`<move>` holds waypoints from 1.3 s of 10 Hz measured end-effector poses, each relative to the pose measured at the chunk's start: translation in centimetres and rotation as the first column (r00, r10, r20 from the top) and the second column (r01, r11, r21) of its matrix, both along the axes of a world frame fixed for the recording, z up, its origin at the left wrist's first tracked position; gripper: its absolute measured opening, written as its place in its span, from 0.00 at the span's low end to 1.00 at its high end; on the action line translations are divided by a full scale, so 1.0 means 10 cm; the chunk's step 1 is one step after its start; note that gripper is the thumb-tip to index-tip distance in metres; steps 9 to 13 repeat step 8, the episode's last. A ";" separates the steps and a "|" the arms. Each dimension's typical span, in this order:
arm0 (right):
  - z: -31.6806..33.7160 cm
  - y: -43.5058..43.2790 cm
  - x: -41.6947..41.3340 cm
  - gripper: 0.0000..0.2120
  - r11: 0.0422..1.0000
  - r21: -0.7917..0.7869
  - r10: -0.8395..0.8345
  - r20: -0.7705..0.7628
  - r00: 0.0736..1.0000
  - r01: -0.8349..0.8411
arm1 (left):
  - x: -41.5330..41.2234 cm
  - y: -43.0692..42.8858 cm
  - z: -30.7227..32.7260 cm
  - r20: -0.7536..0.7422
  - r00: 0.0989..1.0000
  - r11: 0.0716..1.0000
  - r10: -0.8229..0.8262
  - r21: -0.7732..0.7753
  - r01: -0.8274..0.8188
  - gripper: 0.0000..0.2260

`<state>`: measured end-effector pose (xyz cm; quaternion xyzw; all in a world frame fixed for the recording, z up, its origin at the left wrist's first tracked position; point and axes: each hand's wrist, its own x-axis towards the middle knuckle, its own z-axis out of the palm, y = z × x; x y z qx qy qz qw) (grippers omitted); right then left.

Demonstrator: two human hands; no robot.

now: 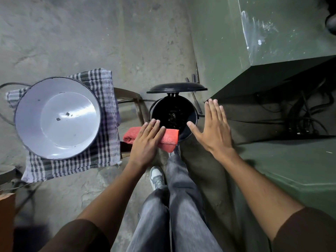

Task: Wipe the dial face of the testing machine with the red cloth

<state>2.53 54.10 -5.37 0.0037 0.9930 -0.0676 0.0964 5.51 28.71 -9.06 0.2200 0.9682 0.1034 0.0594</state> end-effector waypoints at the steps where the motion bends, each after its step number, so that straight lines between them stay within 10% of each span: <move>1: -0.16 0.04 0.01 0.45 1.000 0.004 -0.004 0.001 1.000 0.004 | -0.07 0.13 -0.17 0.004 0.999 0.999 -0.046 0.003 0.046 0.25; 13: -0.57 0.09 -0.02 0.46 0.999 -0.035 -0.001 0.019 1.000 0.002 | -0.47 0.43 -0.49 0.074 0.997 1.000 0.009 -0.021 -0.008 0.33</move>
